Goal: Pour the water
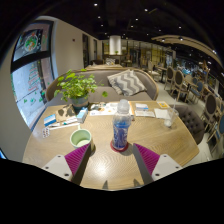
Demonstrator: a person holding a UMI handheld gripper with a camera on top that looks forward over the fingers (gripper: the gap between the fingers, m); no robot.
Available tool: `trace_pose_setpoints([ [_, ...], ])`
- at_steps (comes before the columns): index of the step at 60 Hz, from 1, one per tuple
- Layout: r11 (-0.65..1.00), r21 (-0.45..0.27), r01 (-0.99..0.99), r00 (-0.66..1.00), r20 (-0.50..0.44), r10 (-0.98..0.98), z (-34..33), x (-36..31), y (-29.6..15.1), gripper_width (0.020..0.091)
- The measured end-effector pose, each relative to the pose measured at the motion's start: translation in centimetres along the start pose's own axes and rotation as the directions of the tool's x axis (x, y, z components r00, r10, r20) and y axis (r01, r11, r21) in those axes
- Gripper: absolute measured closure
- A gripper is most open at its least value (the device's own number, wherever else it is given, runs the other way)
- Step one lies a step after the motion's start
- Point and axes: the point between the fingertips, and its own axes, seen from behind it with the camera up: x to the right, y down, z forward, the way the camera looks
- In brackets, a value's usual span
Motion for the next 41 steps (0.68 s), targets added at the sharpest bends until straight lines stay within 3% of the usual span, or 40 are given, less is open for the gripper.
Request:
trace_pose_setpoints([
  [16, 1.0, -0.003, -0.005, 0.998, -0.064, 0.004, -8.6, -1.5, 0.8, 0.025],
  [41, 0.999, 0.01, 0.034, 0.995, -0.092, -0.033, -10.9, -1.7, 0.2, 0.025],
])
